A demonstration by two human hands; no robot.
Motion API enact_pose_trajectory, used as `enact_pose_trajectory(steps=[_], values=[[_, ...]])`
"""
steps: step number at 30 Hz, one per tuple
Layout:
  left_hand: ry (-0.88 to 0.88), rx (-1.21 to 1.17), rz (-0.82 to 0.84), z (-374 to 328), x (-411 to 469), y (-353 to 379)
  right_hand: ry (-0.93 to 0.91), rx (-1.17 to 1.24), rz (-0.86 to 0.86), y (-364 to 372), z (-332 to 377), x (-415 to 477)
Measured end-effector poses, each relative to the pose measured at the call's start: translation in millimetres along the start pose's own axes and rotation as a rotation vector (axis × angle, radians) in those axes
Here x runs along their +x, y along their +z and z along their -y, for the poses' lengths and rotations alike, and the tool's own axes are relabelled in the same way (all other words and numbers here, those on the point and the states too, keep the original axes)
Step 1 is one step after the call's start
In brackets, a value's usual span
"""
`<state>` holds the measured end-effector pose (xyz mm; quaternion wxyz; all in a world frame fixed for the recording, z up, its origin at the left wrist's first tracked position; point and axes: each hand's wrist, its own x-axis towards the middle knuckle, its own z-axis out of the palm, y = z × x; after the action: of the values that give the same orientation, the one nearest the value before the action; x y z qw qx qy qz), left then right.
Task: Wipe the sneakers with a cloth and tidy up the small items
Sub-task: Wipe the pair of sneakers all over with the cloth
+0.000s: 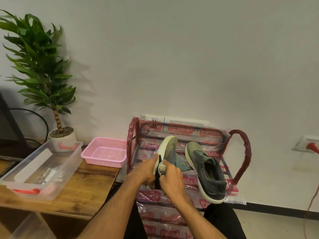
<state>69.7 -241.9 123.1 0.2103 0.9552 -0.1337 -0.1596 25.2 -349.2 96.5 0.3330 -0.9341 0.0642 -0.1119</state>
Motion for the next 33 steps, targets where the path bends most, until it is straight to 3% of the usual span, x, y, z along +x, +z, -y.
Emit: enact_pose_trajectory(steps=[12, 19, 27, 33], values=[[-0.002, 0.093, 0.035, -5, 1, 2, -0.041, 0.074, 0.324, -59, -19, -9], [0.014, 0.14, 0.049, -2, -1, 10, 0.012, 0.039, 0.084, -74, -19, 12], [0.11, 0.073, -0.03, -1, -7, 17, -0.01, 0.032, 0.109, -59, -15, 2], [0.202, -0.14, -0.067, -18, -8, -35, -0.07, 0.03, 0.01, -96, 0, 13]])
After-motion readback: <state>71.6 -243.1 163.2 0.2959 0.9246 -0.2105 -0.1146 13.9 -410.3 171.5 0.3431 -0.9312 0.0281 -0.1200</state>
